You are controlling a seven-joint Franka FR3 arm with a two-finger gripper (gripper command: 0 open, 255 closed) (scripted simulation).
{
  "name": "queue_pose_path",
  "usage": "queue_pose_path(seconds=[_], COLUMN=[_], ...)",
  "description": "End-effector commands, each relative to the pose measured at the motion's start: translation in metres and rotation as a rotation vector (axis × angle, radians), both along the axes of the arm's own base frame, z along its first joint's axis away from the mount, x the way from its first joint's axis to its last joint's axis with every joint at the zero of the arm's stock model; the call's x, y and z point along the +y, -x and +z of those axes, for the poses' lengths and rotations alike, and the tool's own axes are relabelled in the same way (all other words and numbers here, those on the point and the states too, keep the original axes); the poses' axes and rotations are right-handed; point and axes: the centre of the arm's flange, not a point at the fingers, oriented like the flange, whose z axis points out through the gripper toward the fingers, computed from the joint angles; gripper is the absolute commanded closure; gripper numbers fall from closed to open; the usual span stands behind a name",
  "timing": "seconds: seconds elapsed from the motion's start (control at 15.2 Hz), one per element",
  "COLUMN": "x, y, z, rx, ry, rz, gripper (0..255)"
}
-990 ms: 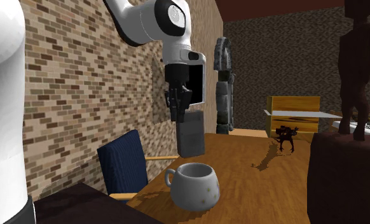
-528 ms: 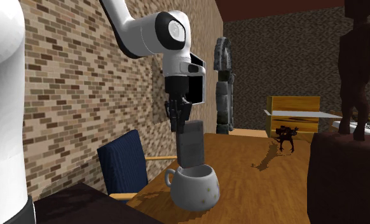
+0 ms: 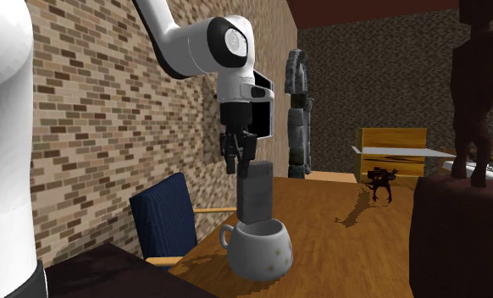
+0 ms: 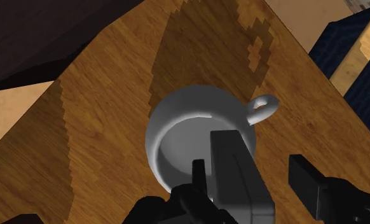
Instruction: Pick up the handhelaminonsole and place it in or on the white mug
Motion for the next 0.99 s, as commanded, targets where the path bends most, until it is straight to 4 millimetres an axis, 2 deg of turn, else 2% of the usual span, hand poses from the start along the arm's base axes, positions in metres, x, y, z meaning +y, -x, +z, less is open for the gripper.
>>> queue_pose_path(seconds=[0.0, 0.26, 0.53, 0.92], x=[0.000, 0.000, 0.001, 0.001], y=[0.000, 0.001, 0.000, 0.000], z=[-0.001, -0.002, 0.048, 0.048], rx=[0.003, 0.004, 0.004, 0.004], ry=[0.000, 0.000, 0.000, 0.000], rz=[0.001, 0.001, 0.001, 0.001], gripper=[0, 0, 0, 0])
